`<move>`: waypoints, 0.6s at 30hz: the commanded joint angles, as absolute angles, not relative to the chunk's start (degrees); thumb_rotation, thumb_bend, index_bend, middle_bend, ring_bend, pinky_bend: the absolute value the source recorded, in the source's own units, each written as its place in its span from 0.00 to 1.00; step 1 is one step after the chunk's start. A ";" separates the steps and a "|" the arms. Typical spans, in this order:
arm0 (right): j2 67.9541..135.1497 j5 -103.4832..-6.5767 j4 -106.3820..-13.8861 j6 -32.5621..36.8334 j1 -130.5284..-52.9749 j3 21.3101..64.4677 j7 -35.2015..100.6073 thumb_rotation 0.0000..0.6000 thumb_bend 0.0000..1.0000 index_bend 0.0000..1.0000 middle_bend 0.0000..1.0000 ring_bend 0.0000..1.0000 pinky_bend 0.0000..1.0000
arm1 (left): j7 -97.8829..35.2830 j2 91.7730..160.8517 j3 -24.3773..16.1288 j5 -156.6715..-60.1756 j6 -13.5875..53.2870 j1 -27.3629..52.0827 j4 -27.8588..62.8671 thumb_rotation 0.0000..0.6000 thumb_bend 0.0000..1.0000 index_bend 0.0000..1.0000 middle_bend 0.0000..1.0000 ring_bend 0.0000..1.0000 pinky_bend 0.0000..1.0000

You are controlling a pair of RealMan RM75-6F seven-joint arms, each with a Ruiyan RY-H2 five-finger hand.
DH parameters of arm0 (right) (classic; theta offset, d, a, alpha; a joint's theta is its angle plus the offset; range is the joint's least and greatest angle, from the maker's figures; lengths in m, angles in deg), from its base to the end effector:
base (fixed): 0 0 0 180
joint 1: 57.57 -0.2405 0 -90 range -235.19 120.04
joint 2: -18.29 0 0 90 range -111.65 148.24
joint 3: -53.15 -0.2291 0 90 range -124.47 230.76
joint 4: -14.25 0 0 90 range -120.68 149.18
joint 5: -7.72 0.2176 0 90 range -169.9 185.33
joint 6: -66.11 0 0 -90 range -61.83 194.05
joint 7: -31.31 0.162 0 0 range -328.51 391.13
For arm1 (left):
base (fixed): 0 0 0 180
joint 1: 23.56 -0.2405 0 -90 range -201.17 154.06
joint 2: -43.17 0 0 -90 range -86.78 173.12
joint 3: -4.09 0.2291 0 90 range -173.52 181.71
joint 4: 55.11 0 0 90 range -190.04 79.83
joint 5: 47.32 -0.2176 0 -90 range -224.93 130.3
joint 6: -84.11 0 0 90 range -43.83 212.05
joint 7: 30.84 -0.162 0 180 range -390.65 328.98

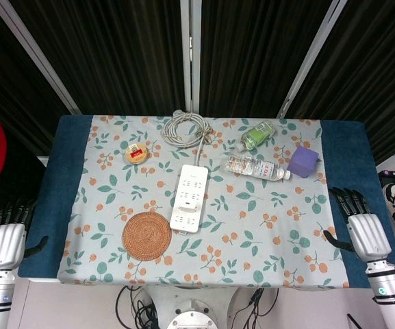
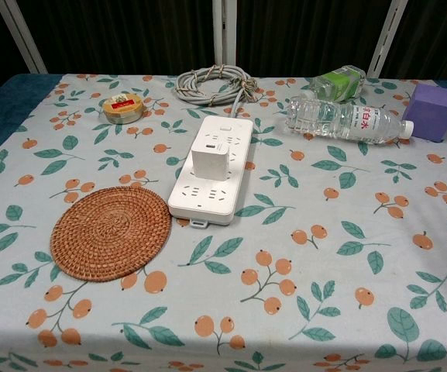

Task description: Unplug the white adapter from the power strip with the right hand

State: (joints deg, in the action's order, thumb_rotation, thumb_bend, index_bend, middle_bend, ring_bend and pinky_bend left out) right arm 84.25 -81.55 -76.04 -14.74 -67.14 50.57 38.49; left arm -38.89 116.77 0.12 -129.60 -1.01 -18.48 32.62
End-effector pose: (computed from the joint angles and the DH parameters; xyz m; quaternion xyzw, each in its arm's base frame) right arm -0.2734 -0.2192 0.1187 0.6181 -0.4097 0.4295 0.5154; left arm -0.2943 0.2024 0.1041 -0.5825 -0.3830 -0.3656 0.6167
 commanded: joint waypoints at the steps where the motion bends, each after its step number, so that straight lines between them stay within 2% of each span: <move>1: 84.41 -81.16 -76.07 -13.93 -67.63 50.37 38.34 1.00 0.17 0.00 0.08 0.00 0.00 | -39.16 116.84 0.08 -129.27 -0.59 -18.30 32.73 1.00 0.20 0.10 0.11 0.01 0.00; 14: 82.18 -84.03 -76.67 -13.11 -69.57 50.44 39.32 1.00 0.18 0.00 0.08 0.00 0.01 | -39.91 114.93 1.97 -135.40 -0.49 -16.66 36.38 1.00 0.20 0.11 0.11 0.01 0.01; 18: 79.56 -86.00 -78.96 -11.28 -72.00 49.93 38.87 1.00 0.18 0.00 0.09 0.00 0.03 | -39.88 114.11 2.91 -140.25 0.85 -14.34 38.41 1.00 0.22 0.14 0.13 0.01 0.07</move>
